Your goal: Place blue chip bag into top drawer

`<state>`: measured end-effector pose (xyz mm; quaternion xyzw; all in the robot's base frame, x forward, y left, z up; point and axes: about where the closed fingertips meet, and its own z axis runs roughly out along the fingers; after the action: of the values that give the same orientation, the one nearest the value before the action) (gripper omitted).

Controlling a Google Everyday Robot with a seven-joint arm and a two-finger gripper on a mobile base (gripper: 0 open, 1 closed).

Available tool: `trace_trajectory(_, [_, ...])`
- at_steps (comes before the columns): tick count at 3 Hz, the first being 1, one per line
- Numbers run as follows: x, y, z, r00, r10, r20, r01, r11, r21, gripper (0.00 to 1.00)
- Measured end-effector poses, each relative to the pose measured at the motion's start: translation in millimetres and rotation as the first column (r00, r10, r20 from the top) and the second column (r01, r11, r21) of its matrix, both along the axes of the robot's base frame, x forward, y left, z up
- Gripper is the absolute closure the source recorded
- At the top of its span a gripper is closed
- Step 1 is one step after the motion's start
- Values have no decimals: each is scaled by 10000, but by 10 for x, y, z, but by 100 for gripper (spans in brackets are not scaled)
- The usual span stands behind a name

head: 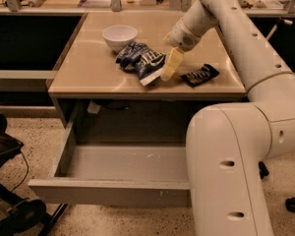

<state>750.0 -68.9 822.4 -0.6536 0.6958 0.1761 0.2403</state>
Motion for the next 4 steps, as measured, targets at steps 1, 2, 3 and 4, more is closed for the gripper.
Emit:
trace_trajectory(1, [0, 0, 0, 10000, 0, 0, 0, 10000, 0, 19])
trace_trajectory(2, [0, 0, 0, 10000, -2, 1, 2, 10000, 0, 42])
trace_trajectory(3, [-7, -14, 32, 9999, -160, 37, 160, 9999, -24, 65])
trace_trajectory(4, [-148, -155, 264, 9964, -824, 192, 830, 9959, -349, 89])
